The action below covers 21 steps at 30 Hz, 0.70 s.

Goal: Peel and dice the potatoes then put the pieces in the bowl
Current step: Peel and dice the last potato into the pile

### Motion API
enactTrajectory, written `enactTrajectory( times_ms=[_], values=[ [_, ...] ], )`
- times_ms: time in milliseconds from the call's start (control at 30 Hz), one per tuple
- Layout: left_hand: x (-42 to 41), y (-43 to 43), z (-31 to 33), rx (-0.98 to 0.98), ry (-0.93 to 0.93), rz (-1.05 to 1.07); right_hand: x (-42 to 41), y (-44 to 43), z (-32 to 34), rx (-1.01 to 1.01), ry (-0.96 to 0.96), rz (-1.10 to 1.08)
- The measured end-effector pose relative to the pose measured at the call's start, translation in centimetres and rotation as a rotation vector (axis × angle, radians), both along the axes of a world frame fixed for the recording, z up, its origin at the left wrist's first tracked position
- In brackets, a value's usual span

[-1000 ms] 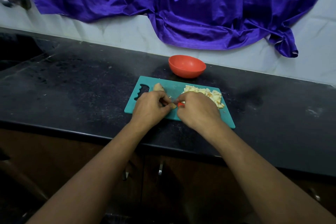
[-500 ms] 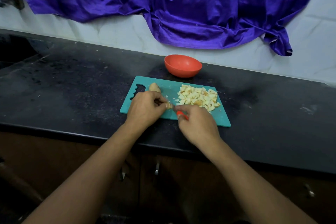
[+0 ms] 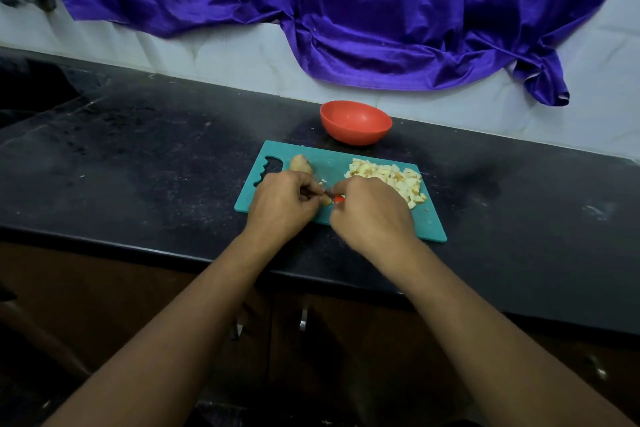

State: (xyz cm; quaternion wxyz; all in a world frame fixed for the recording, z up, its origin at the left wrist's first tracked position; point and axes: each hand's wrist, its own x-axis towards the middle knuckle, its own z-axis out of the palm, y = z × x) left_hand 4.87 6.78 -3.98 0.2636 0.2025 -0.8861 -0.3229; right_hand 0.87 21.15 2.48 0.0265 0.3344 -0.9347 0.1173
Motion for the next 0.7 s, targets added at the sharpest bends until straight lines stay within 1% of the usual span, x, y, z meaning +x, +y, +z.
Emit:
enactTrajectory(
  times_ms=[133, 300, 367, 467, 500, 600, 700],
  values=[
    [0.0, 0.1, 0.0, -0.005, 0.013, 0.005, 1.2, 1.1, -2.5, -0.046, 0.088, 0.044],
    [0.1, 0.2, 0.2, -0.014, 0.015, 0.002, 1.8, 2.0, -4.2, -0.013, 0.165, 0.102],
    [0.2, 0.3, 0.3, -0.008, 0.011, -0.003, 1.5, 2.2, -3.9, -0.040, 0.115, 0.082],
    [0.3, 0.3, 0.4, 0.011, 0.005, 0.002, 0.3, 2.3, -2.6, -0.172, -0.113, -0.019],
    [0.3, 0.3, 0.4, 0.016, 0.005, 0.004, 0.0, 2.3, -2.2, -0.195, -0.145, -0.037],
    [0.2, 0.2, 0.3, 0.037, 0.010, 0.005, -0.3, 2.0, -1.0, -0.201, -0.117, -0.042],
    [0.2, 0.2, 0.2, 0.041, 0.014, 0.003, -0.1, 1.4, 0.0, -0.154, -0.097, -0.027]
  ],
)
